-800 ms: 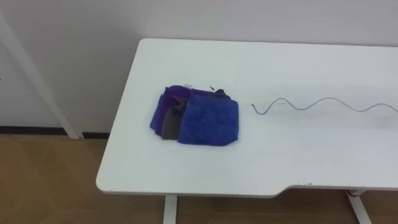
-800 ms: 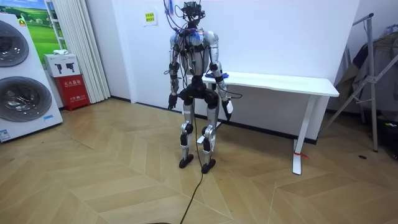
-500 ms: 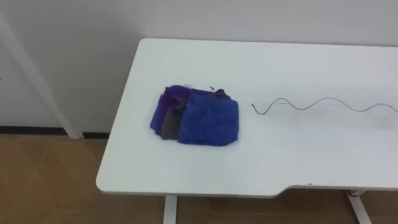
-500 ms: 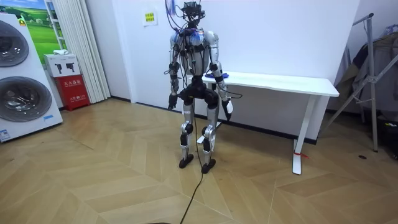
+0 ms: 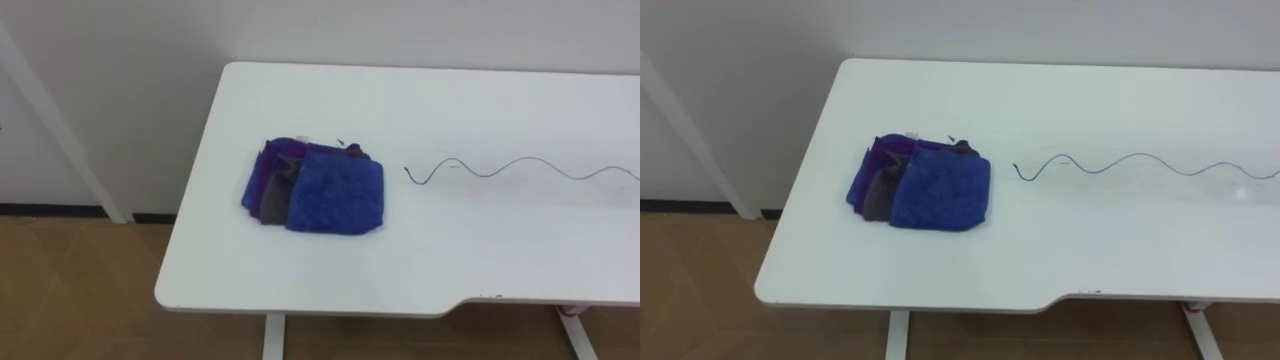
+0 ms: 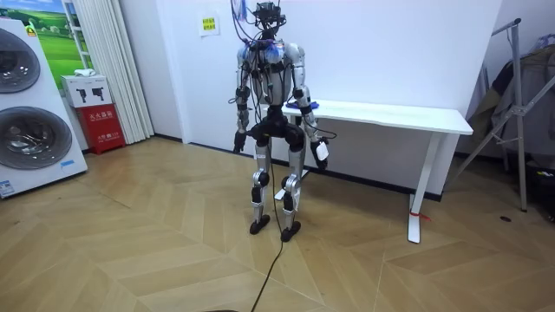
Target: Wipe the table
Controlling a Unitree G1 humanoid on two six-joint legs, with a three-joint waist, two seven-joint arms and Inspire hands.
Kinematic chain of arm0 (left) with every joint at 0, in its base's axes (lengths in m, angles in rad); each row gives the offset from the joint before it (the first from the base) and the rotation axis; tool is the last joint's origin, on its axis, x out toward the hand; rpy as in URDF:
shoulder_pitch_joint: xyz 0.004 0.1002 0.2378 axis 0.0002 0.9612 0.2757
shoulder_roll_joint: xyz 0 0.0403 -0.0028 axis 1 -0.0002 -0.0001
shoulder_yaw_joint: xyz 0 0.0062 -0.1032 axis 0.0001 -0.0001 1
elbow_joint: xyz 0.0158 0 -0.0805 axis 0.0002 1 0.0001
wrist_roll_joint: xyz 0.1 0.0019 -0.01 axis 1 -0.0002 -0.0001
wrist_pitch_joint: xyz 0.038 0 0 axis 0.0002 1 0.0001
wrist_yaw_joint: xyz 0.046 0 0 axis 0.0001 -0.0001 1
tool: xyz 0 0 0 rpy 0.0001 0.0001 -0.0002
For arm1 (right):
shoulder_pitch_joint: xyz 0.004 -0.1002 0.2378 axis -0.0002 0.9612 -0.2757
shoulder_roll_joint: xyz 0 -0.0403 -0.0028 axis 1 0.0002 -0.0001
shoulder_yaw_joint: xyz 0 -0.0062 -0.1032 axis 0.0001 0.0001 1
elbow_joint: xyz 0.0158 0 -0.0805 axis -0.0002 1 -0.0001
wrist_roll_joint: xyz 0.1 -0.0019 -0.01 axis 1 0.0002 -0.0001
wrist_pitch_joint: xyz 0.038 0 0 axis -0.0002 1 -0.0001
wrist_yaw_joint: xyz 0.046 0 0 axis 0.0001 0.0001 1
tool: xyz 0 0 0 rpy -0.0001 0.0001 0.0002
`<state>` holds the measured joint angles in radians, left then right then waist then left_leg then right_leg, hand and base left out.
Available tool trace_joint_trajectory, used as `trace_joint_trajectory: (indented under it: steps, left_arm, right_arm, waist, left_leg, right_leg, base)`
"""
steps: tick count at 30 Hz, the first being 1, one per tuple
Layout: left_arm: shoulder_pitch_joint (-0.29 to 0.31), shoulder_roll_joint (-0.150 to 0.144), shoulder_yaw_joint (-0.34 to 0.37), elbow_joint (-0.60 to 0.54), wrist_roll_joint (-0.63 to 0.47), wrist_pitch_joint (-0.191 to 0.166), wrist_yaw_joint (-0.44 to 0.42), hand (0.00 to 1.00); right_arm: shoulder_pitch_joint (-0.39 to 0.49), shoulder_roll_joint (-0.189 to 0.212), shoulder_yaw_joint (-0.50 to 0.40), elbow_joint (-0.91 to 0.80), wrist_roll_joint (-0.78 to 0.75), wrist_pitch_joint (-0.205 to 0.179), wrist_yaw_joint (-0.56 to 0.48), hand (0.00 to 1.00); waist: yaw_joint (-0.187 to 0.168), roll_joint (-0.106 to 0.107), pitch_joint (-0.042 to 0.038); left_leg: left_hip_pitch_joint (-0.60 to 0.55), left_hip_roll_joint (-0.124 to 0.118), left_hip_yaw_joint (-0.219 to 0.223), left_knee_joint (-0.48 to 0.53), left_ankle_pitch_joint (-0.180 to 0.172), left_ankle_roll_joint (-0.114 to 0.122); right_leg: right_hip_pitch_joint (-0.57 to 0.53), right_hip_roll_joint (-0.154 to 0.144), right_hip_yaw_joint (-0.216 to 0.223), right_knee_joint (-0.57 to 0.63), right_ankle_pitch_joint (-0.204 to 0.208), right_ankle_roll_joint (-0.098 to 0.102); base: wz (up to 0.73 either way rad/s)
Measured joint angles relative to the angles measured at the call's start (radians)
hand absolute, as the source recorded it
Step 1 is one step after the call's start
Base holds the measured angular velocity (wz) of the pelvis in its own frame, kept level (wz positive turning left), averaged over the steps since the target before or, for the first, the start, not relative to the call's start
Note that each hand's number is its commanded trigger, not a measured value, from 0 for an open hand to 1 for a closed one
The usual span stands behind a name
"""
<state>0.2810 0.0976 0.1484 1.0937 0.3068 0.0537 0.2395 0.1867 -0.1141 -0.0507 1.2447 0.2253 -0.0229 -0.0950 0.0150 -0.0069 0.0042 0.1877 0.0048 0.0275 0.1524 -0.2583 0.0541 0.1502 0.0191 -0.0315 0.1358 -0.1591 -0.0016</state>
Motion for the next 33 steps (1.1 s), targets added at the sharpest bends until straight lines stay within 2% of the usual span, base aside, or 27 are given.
trace_joint_trajectory:
  steps: [3, 8, 12, 15, 18, 21, 23, 25, 26, 27, 30, 33]
  left_arm:
    - [0.012, 0.002, 0.066, 0.002, -0.002, 0.011, 0.004, 0.00]
    - [0.022, 0.011, 0.129, 0.002, -0.010, 0.011, 0.006, 0.00]
    - [0.021, 0.032, 0.159, 0.001, -0.011, 0.009, 0.005, 0.00]
    - [0.020, 0.049, 0.162, -0.017, -0.011, 0.008, 0.005, 0.00]
    - [0.024, 0.062, 0.161, -0.018, -0.012, 0.008, 0.005, 0.00]
    - [0.014, 0.076, 0.161, -0.025, -0.016, 0.008, 0.005, 0.00]
    - [0.016, 0.076, 0.146, -0.037, -0.016, 0.008, 0.005, 0.00]
    - [0.016, 0.076, 0.142, -0.041, -0.015, 0.007, 0.005, 0.00]
    - [0.013, 0.076, 0.139, -0.051, -0.013, 0.007, 0.005, 0.00]
    - [0.007, 0.078, 0.120, -0.052, -0.022, 0.007, 0.005, 0.00]
    - [0.005, 0.079, 0.067, -0.055, -0.020, 0.008, 0.004, 0.00]
    - [0.005, 0.080, 0.043, -0.061, -0.018, 0.008, 0.004, 0.00]
  right_arm:
    - [0.021, -0.012, -0.105, 0.009, 0.057, 0.003, -0.046, 0.00]
    - [0.038, -0.019, -0.290, 0.008, 0.153, 0.011, -0.118, 0.00]
    - [0.026, -0.058, -0.411, -0.012, 0.183, 0.039, -0.198, 0.00]
    - [-0.007, -0.103, -0.413, -0.057, 0.159, 0.046, -0.271, 0.00]
    - [-0.055, -0.141, -0.414, -0.140, 0.120, 0.042, -0.356, 0.00]
    - [-0.090, -0.160, -0.415, -0.250, 0.018, 0.042, -0.429, 0.00]
    - [-0.093, -0.165, -0.411, -0.370, -0.050, 0.037, -0.466, 0.00]
    - [-0.101, -0.173, -0.405, -0.444, -0.128, 0.016, -0.493, 0.00]
    - [-0.111, -0.173, -0.401, -0.471, -0.196, 0.010, -0.508, 0.00]
    - [-0.121, -0.173, -0.394, -0.512, -0.245, 0.013, -0.518, 0.00]
    - [-0.136, -0.174, -0.347, -0.672, -0.358, 0.016, -0.541, 0.00]
    - [-0.137, -0.174, -0.282, -0.836, -0.467, 0.013, -0.545, 0.00]
  waist:
    - [-0.019, -0.001, 0.0000]
    - [-0.067, -0.007, 0.0001]
    - [-0.090, -0.021, -0.0016]
    - [-0.090, -0.032, 0.0006]
    - [-0.091, -0.045, 0.0005]
    - [-0.089, -0.062, -0.0008]
    - [-0.088, -0.061, -0.0006]
    - [-0.084, -0.062, -0.0009]
    - [-0.077, -0.063, -0.0019]
    - [-0.065, -0.065, -0.0063]
    - [-0.057, -0.061, -0.0001]
    - [-0.040, -0.065, 0.0004]
  left_leg:
    - [0.017, 0.002, 0.008, -0.002, 0.000, 0.000]
    - [0.018, 0.001, 0.005, -0.002, 0.000, 0.000]
    - [0.020, -0.001, 0.022, -0.002, 0.000, 0.000]
    - [0.019, -0.001, 0.046, -0.001, 0.000, 0.000]
    - [0.011, -0.002, 0.051, -0.002, 0.000, 0.001]
    - [0.003, -0.002, 0.050, -0.001, 0.000, 0.001]
    - [-0.004, -0.001, 0.050, -0.001, 0.000, 0.001]
    - [-0.006, -0.002, 0.050, -0.001, 0.000, 0.001]
    - [-0.006, -0.002, 0.052, 0.000, 0.000, 0.001]
    - [-0.007, -0.002, 0.051, 0.001, 0.001, 0.001]
    - [-0.009, 0.000, 0.050, 0.002, 0.001, 0.001]
    - [-0.006, 0.004, 0.051, 0.002, 0.001, 0.000]
  right_leg:
    - [0.013, 0.001, 0.000, 0.000, 0.000, 0.000]
    - [0.013, -0.001, -0.001, 0.001, 0.000, 0.000]
    - [0.006, -0.003, 0.005, 0.011, -0.003, -0.001]
    - [-0.015, 0.001, 0.030, 0.024, -0.006, -0.001]
    - [-0.028, 0.001, 0.040, 0.036, -0.007, 0.001]
    - [-0.034, 0.002, 0.039, 0.034, -0.007, 0.001]
    - [-0.041, 0.002, 0.036, 0.034, -0.007, 0.000]
    - [-0.044, 0.003, 0.032, 0.033, -0.007, 0.000]
    - [-0.044, 0.004, 0.031, 0.033, -0.007, 0.000]
    - [-0.046, 0.005, 0.032, 0.034, -0.007, 0.000]
    - [-0.047, 0.003, 0.029, 0.032, -0.007, 0.000]
    - [-0.045, 0.003, 0.029, 0.032, -0.007, 0.000]
  base:
    - [-0.01]
    - [-0.01]
    - [-0.10]
    - [-0.21]
    - [-0.14]
    - [0.00]
    - [0.00]
    - [0.00]
    - [0.00]
    - [-0.03]
    - [0.00]
    - [0.00]
